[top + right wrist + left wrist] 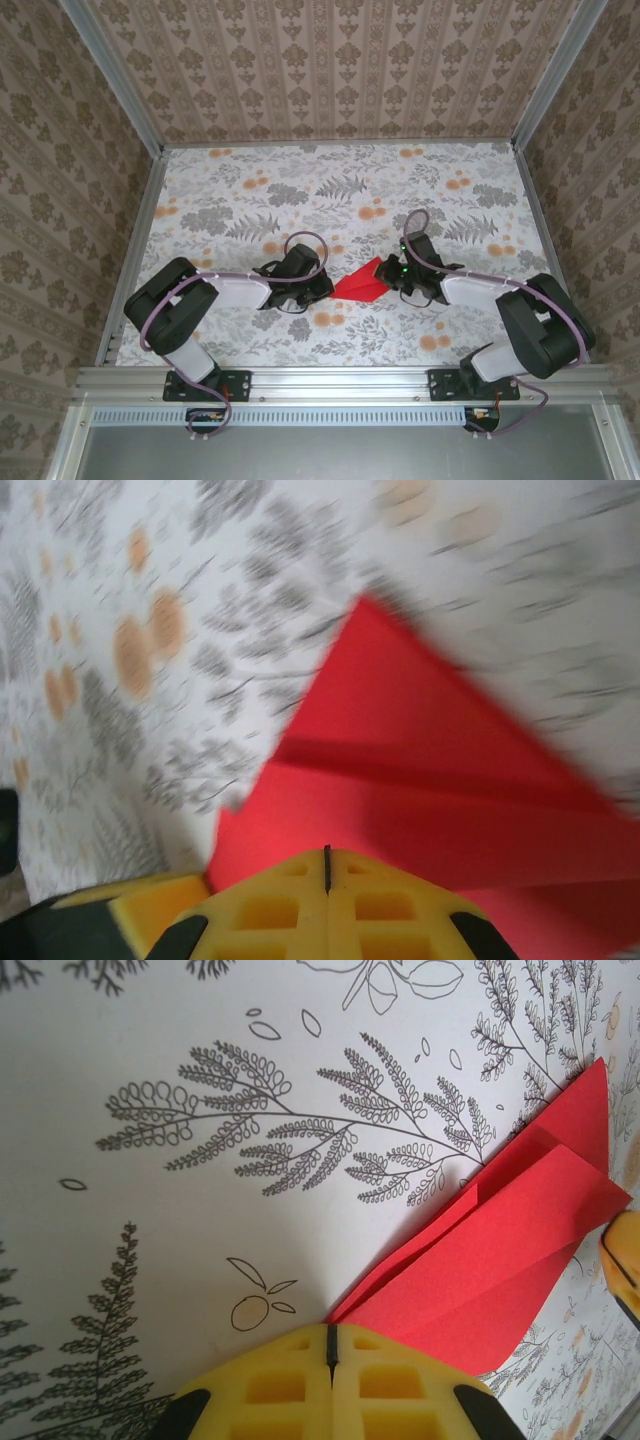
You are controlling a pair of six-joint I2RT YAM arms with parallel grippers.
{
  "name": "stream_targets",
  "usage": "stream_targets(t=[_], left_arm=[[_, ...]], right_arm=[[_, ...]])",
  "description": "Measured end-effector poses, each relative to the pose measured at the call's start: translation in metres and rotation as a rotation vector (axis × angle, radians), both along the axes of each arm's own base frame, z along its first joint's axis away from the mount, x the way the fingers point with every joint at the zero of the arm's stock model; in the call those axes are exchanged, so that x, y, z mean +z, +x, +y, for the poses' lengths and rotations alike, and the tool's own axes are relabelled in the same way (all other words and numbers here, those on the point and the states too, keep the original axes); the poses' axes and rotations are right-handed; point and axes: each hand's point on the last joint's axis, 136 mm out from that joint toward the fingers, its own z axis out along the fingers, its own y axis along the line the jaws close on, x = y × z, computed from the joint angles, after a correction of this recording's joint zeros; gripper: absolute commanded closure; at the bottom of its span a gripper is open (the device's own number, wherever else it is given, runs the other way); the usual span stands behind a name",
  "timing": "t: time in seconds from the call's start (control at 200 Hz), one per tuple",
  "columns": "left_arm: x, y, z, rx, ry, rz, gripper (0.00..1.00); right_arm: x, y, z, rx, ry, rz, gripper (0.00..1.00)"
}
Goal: Fold a paper plane with a square sheet of paper (pick it up from the middle)
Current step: Fourth fold the wing at the center of the table.
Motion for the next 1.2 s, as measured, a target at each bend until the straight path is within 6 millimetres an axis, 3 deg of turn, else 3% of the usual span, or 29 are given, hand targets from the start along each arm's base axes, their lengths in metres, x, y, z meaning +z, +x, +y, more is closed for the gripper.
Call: stream_targets(t=[0.1, 0.185, 0.375, 0.53, 0.93, 1.03, 1.2], left_arm=[[0.0, 0.0, 0.0, 0.0, 0.003, 0.002, 1.0], [0.0, 0.0, 0.0, 0.0, 0.005, 0.004, 1.0], [0.0, -0.001, 0.001, 0.0, 0.008, 0.007, 1.0], [0.0, 0.0, 0.001, 0.0, 0.008, 0.007, 1.0], [0.0, 0.0, 0.0, -0.001, 0.012, 0.008, 1.0], [0.001, 0.0, 0.0, -0.017, 0.028, 0.005, 1.0], [0.009, 0.003, 0.001, -0.075, 0.081, -0.013, 0.76]], right_arm=[[0.006, -0.004, 0.034, 0.08, 0.014, -0.01, 1.0], [-0.001, -0.007, 0.053, 0.121, 0.013, 0.006, 1.0], [-0.019, -0.006, 0.05, 0.114, -0.012, 0.046, 1.0], [-0.029, 0.003, 0.017, 0.029, -0.011, 0.071, 1.0], [-0.022, 0.003, -0.09, -0.206, -0.118, 0.061, 1.0], [-0.009, 0.0, -0.097, -0.214, -0.138, 0.036, 0.98], [0.012, 0.0, -0.096, -0.202, -0.135, 0.0, 0.85]])
